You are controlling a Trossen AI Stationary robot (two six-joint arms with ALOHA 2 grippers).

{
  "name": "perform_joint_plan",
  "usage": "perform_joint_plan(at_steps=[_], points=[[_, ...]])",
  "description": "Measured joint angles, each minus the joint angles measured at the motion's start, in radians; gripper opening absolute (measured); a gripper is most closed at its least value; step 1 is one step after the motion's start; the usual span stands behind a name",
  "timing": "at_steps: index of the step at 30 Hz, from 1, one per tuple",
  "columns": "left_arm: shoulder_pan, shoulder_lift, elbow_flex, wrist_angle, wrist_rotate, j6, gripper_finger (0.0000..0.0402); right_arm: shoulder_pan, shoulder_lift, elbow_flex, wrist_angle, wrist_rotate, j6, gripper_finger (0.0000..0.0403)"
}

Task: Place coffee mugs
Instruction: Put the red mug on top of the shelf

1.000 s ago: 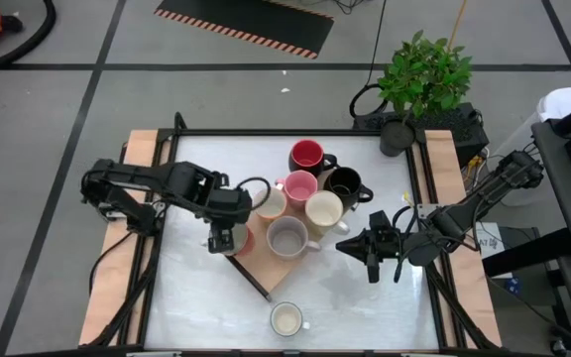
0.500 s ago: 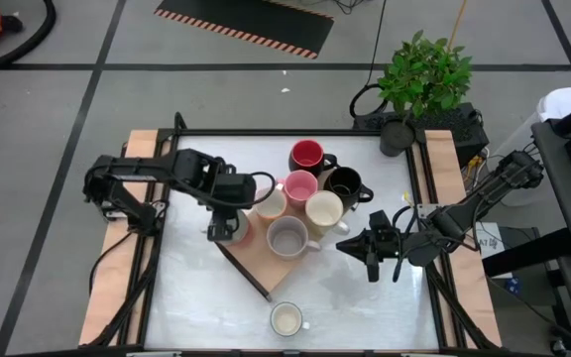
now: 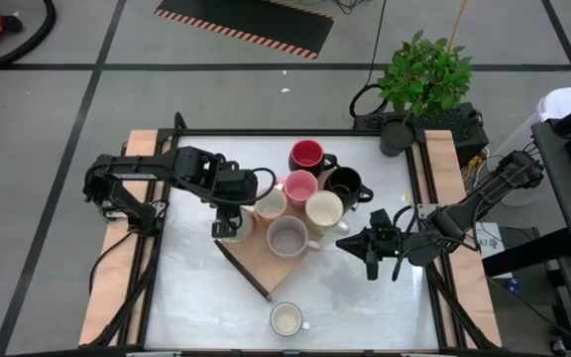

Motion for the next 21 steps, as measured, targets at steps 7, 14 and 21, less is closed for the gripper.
perform_joint_plan(at_steps=[7, 14, 21], points=[[0.000, 0.000, 0.000, 0.021, 0.032, -0.032, 0.0076, 0.000, 0.000, 0.000, 0.000, 0.000, -0.002, 0.0000], [0.010, 0.000, 0.000, 0.026, 0.049, -0.106, 0.0143, 0.000, 0.000, 0.000, 0.001, -0.003, 0.000, 0.0000], [0.012, 0.000, 0.000, 0.027, 0.035, -0.115, 0.0160, 0.000, 0.000, 0.000, 0.009, -0.007, 0.004, 0.0000]])
